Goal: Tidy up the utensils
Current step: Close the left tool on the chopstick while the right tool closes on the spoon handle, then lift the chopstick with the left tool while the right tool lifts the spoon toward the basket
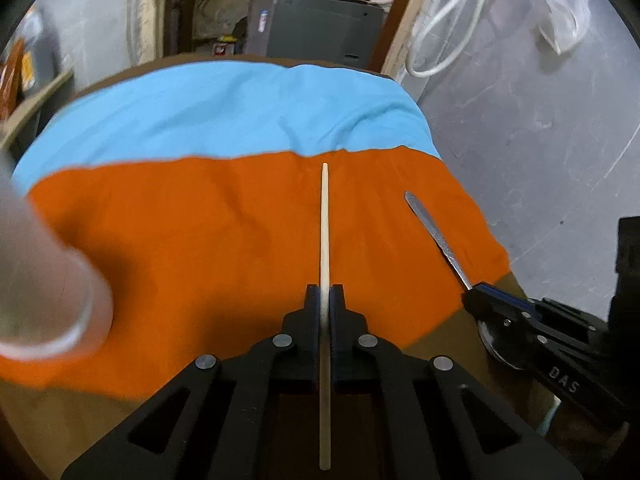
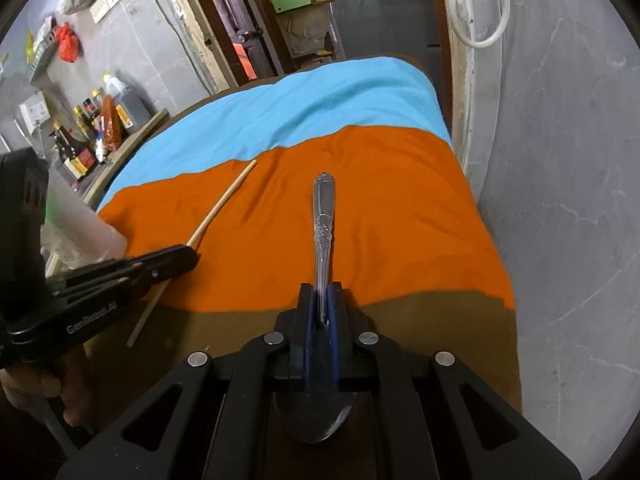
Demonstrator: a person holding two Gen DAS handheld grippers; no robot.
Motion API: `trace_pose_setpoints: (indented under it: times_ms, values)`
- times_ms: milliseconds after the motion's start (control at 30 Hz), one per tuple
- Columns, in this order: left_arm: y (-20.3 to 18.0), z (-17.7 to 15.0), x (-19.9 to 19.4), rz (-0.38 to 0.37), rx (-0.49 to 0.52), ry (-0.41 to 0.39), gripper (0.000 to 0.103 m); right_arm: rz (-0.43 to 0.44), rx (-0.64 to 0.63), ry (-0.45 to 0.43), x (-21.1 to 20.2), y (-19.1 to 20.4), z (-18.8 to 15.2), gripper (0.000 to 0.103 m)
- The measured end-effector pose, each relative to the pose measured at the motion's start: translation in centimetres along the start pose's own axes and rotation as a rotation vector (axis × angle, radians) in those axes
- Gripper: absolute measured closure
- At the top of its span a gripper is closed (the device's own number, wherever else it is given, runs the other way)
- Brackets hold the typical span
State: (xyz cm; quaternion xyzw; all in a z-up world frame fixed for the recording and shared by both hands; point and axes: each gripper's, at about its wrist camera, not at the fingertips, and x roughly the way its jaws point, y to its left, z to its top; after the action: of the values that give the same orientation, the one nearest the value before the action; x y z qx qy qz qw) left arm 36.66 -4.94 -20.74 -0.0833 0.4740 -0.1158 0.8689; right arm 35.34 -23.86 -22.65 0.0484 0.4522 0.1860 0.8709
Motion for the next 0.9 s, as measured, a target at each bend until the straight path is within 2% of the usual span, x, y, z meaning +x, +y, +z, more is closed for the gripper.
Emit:
trace_pose_setpoints:
  times_ms: [167,333,500,667,767,867,900]
  values:
    - [0.2,-1.1,-1.3,-0.010,-0.001,0.025,0.101,0.034,0.011,0.015,-0.3,-0.3,-0.2,0.097]
    - [0.3,0.0,-0.6,-0.015,0.008,0.056,0.100,0.023,-0.017,0.026,0.8,-0.2,1.0,0.095]
    - [-0.1,1.5,0.5,-0.003,0.047,0.074,0.099,0.028,-0.060,0.040,2.1,0.3,2.6,0.086]
    - [0.1,2.5,1.4,0.004,0.051,0.098,0.099,-0.011,-0.130,0.061,3.2,1.1,3.7,0.088]
    - [0.2,2.6,1.4,0.013,0.045,0.100,0.099,-0.072,-0.199,0.081,3.7,2.0,4.0,0.090]
    - [-0.1,2.6,1.5,0.034,0.061,0.100,0.099,-0.093,-0.203,0.096,4.0,2.3,4.2,0.090]
    - [-0.3,2.6,1.5,0.044,0.070,0.099,0.099,-0.100,-0.199,0.099,4.1,2.2,4.3,0.093]
